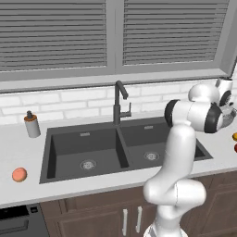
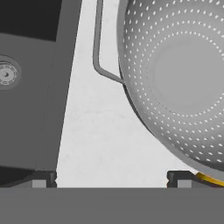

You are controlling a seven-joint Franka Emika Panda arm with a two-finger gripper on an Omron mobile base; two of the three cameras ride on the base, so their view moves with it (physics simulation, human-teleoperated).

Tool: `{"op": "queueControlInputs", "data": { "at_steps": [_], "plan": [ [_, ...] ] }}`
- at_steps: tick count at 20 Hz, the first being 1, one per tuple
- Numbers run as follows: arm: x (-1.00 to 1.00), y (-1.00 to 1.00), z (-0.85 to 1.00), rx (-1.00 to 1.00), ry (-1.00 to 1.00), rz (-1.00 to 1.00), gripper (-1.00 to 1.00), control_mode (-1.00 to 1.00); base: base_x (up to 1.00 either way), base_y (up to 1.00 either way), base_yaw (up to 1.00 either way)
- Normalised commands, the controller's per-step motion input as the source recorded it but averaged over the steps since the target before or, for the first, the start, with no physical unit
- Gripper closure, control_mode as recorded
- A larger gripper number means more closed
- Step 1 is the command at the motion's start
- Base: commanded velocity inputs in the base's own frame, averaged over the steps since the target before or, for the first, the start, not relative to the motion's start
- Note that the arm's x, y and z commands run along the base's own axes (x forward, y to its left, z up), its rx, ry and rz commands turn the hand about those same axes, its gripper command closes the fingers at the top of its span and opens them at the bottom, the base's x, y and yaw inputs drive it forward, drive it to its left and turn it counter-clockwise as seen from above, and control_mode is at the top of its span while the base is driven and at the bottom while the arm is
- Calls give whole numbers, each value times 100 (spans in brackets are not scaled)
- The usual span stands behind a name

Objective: Put the colander in the sink, put the tangerine, peach, apple in the colander, and turn on the sink faucet and pour water over the colander.

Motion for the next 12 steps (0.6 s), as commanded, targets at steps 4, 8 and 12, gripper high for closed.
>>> {"op": "queueControlInputs", "data": {
  "at_steps": [4, 8, 12],
  "plan": [
    [17, -6, -14, 0, 0, 4, -100, -100, 0, 0, 0],
    [21, -5, -5, 0, 0, 3, -100, -100, 0, 0, 0],
    [28, -8, 0, 0, 0, 1, -100, -100, 0, 0, 0]
  ]
}}
